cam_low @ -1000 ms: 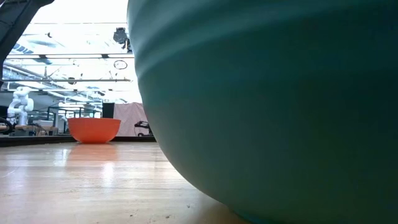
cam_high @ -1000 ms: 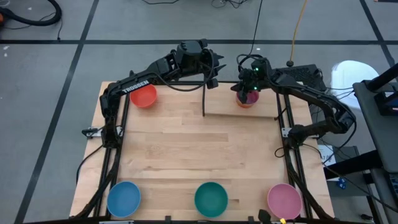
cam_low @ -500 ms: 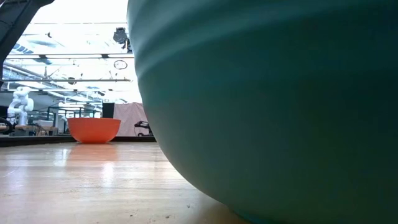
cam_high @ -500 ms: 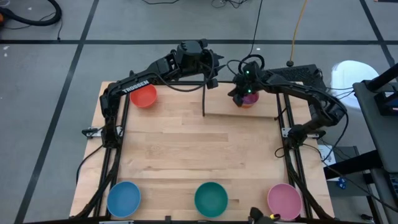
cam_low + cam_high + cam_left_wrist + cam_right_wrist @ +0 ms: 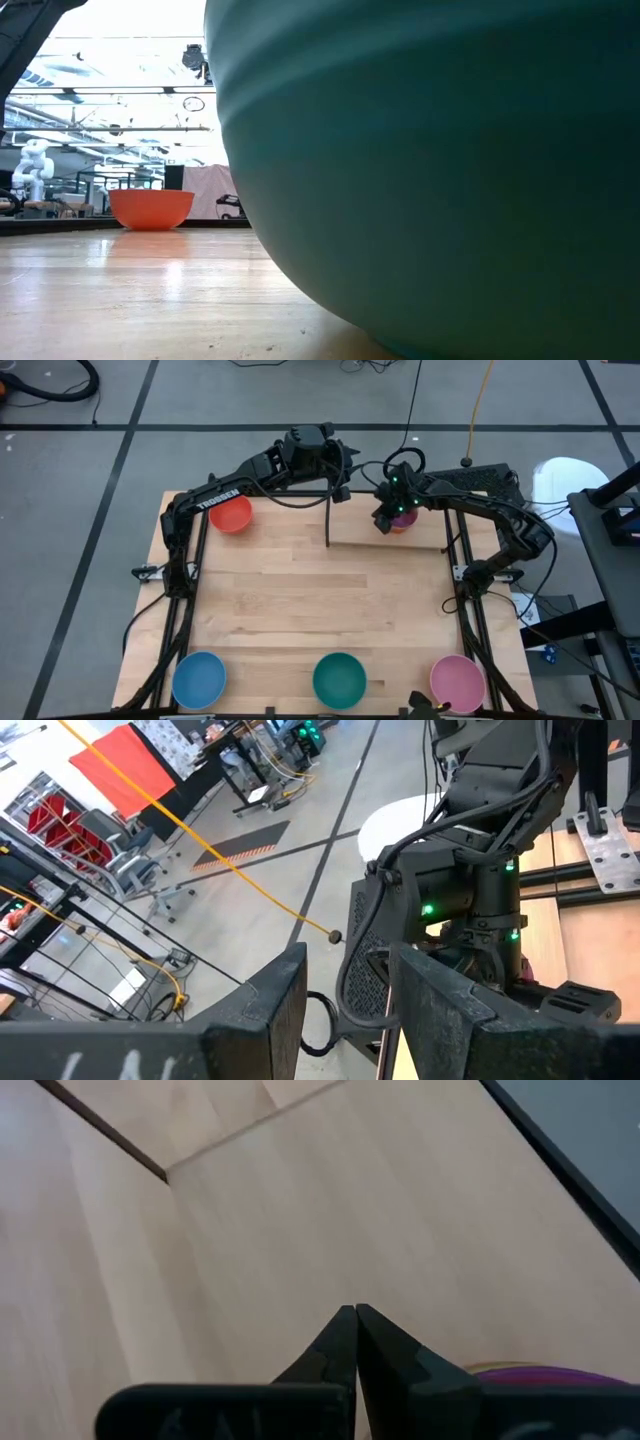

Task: Place and stack bowls onto a shelf
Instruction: Adjust the stacked small bowls on the shelf

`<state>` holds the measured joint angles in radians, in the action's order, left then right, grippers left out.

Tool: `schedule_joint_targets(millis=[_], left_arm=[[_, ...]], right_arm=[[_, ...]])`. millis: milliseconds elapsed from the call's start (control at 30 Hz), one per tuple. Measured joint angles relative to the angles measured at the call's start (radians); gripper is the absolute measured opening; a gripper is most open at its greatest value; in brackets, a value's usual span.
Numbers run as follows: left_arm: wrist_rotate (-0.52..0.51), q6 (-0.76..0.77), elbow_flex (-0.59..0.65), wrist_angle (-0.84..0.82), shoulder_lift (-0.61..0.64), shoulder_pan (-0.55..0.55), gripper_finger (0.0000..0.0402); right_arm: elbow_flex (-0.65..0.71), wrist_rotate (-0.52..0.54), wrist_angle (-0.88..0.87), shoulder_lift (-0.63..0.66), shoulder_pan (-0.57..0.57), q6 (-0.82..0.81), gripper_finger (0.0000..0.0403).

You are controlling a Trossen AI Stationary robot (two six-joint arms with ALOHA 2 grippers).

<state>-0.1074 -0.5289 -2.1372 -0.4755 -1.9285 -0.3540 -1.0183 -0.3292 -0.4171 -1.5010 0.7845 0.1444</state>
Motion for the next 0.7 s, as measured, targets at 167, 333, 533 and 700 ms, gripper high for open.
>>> schedule_joint_targets(millis=[167, 333, 533, 700], left_arm=[[0.0, 0.0, 0.0, 0.0, 0.0, 0.0, 0.0149], [0.0, 0.0, 0.0, 0.0, 0.0, 0.0, 0.0149], [0.0, 0.001, 0.0, 0.0, 0.0, 0.0, 0.0149], [0.0, 0.001, 0.0, -0.001, 0.0, 0.0, 0.0149]], right_arm=[[0.0, 0.015, -0.05, 0.0, 0.0, 0.01, 0.0], [0.0, 0.023, -0.084, -0.001, 0.001, 0.024, 0.0], [0.0, 0.069, -0.12, 0.008, 0.002, 0.025, 0.0], [0.001, 0.072, -0.149, 0.035, 0.015, 0.025, 0.0]])
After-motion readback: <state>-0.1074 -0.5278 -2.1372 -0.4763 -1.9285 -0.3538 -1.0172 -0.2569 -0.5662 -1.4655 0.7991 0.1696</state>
